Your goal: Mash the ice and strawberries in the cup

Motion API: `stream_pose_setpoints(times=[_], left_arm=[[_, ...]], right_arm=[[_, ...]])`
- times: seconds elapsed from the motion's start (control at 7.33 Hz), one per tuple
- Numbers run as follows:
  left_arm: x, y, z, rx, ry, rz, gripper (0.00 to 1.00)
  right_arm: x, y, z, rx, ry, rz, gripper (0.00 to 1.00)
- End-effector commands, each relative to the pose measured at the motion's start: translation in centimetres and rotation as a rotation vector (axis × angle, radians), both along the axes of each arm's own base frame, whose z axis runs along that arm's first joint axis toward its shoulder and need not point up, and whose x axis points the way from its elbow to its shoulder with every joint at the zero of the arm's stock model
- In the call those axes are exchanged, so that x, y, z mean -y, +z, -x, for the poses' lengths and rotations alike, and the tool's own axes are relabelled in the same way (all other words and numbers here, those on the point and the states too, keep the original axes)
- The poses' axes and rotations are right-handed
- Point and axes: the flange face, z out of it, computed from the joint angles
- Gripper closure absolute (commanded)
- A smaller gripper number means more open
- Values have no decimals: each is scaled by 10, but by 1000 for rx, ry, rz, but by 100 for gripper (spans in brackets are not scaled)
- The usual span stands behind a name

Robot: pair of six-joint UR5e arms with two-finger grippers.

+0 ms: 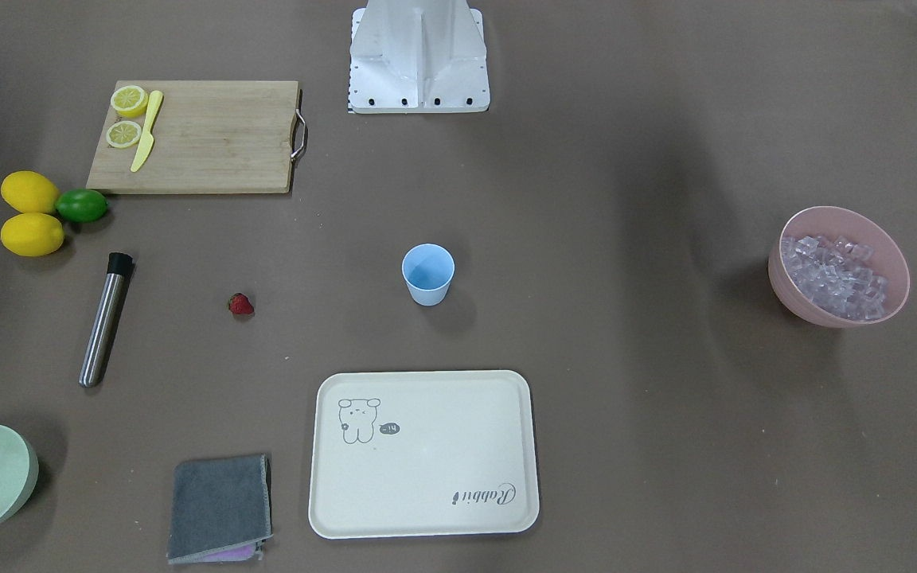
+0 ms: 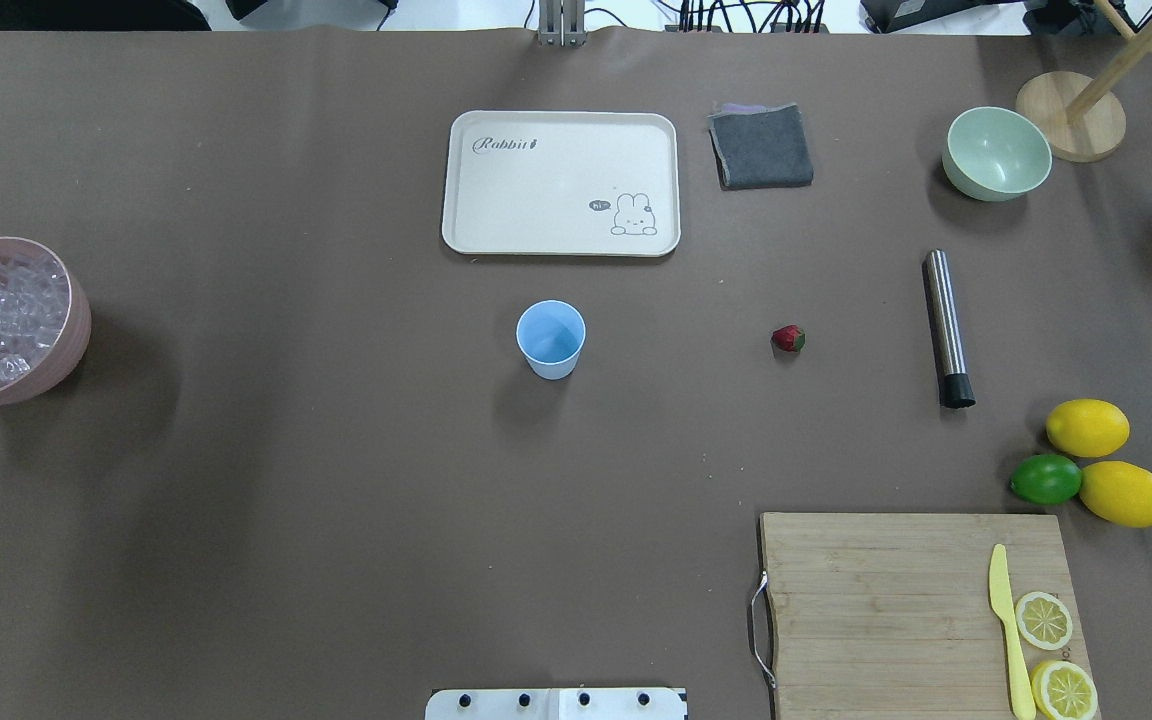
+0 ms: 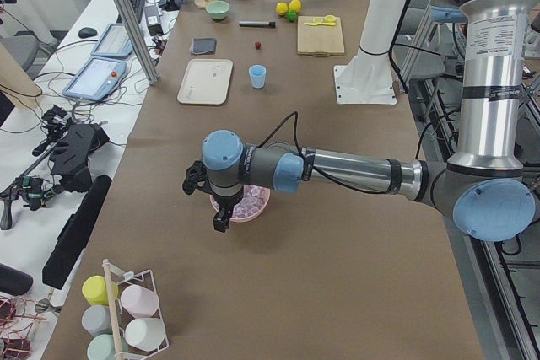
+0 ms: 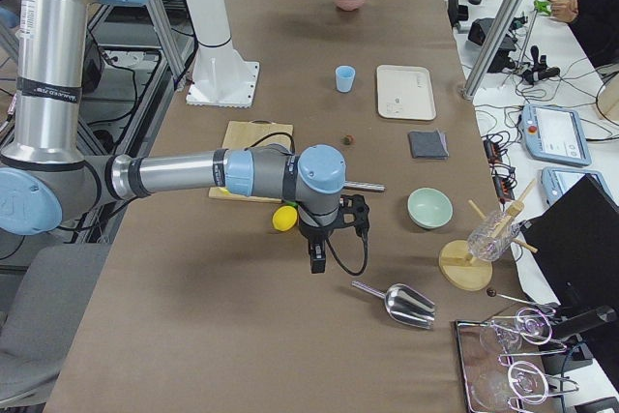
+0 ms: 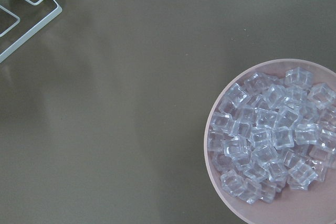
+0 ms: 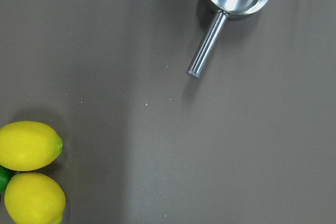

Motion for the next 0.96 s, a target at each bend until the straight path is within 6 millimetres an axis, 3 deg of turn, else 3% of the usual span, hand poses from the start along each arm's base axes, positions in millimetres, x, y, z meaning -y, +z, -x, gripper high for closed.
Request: stream_pose_setpoints(times=[0.0,0.27,0.55,0.82], left_arm=[[-2,4,0,0,-1,16,2],[-2,5,0,-6,-1,24,2],[1,-10,-10,-54,-111,127,2],[6,-25,-49,-93,-220,196,2]], right_arm=[[0,1,0,2,2,4,0],[0,1,0,2,10,13,0],[-1,9,0,-1,6,24,0],[-2,11,0,2,3,25,0]])
